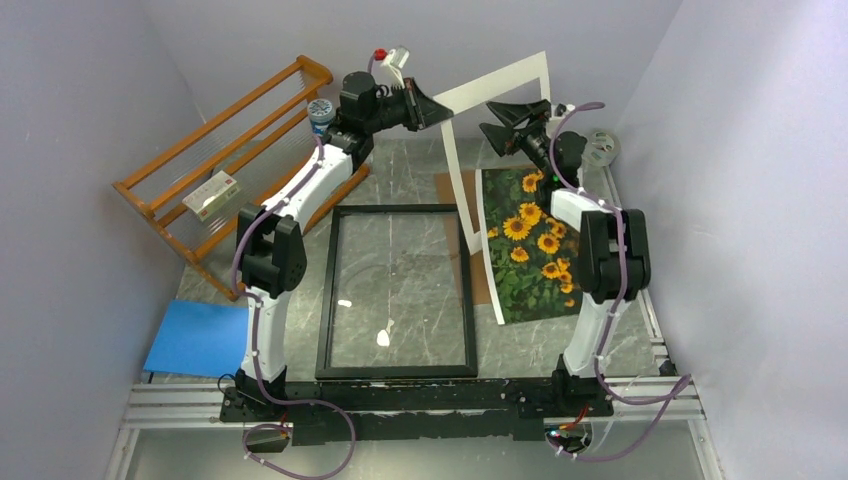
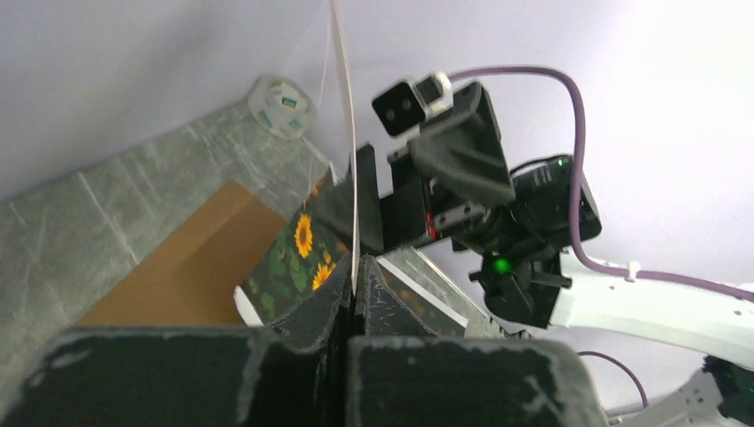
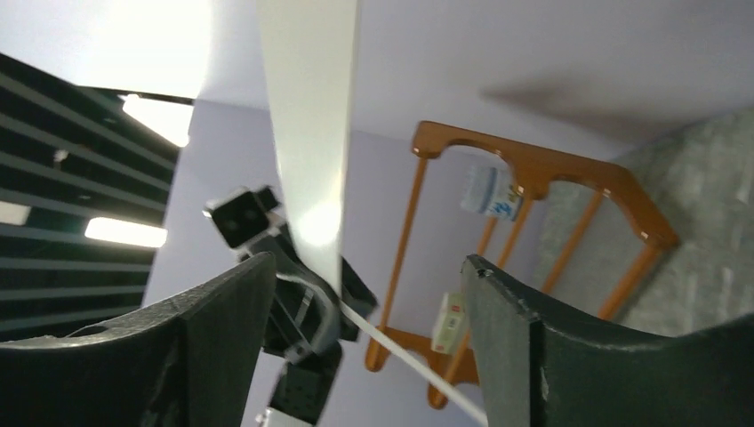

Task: Put the photo into the frame
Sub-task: Move the photo frame to the center of the board.

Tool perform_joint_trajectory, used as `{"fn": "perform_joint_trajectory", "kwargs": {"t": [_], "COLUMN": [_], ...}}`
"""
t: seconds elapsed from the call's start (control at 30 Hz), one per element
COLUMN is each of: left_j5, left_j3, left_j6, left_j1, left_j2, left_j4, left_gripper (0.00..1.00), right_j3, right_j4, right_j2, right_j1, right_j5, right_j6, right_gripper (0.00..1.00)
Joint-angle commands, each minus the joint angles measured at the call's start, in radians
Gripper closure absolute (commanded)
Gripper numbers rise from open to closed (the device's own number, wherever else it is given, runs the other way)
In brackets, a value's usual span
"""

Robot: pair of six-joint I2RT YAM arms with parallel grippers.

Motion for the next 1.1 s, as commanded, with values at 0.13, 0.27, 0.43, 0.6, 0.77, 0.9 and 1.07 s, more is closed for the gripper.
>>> {"fn": "perform_joint_trajectory", "kwargs": {"t": [0.13,0.27,0.43,0.6,0.77,0.9,1.07], "left_j5": [-0.021,0.012,-0.004,-0.011,0.004,0.057,0.144], "left_j3": [0.257,0.340,0.369,0.426,0.412,0.367,0.355], "left_j6": [0.120,0.136,0.261,0.447,0.518,0.485,0.542], "left_j1": [-0.013,-0.024,-0.029,-0.030,-0.008,0.049,0.087], "left_j2": [0.004,0.019,-0.036,-0.105,-0.185,-0.265,-0.361], "left_j4": [-0.051,-0.062,-0.165,-0.383,-0.498,-0.517,-0.621], "left_gripper": [0.98,0.97,0.98,0.97,0.98,0.98,0.97], "right_j3": [-0.263,-0.374,-0.495,-0.486,-0.373,-0.290,-0.150], "right_j4": [-0.280,-0.560,-0.768,-0.832,-0.879,-0.896,-0.942], "right_j2": [-0.367,-0.543,-0.691,-0.772,-0.800,-0.805,-0.761], "right_j1": [-0.030,-0.029,-0.029,-0.029,-0.028,-0.029,-0.051], "right_j5": [-0.006,0.079,0.206,0.308,0.375,0.422,0.408], "right_j6": [-0.371,-0.610,-0.742,-0.793,-0.918,-1.011,-1.090], "right_gripper": [0.15,0.14,0.14,0.15,0.14,0.11,0.06]}}
